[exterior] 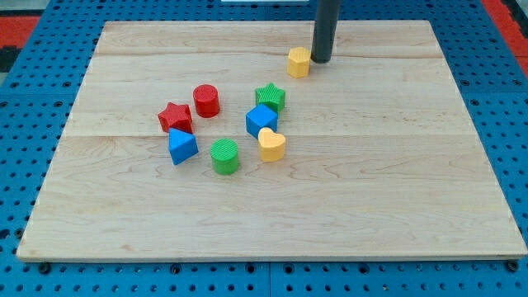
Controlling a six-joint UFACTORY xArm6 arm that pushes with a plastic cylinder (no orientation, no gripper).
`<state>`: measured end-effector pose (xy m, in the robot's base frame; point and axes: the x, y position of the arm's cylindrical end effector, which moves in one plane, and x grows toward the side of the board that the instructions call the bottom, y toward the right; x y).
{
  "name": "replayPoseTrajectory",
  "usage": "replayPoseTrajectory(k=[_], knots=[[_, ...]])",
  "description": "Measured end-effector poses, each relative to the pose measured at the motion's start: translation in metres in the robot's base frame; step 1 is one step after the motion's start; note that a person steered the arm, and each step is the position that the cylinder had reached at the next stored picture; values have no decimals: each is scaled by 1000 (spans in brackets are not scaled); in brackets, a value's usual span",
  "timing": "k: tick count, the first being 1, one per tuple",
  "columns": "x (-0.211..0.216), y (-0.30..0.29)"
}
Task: Move the hexagon to the right of the green star
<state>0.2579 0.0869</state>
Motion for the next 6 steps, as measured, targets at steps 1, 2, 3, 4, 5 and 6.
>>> replayPoseTrajectory(k=[1,2,3,4,5,6], knots=[[-27,-46],[37,-66],[73,-55],[29,-58],[1,-20],[9,12]])
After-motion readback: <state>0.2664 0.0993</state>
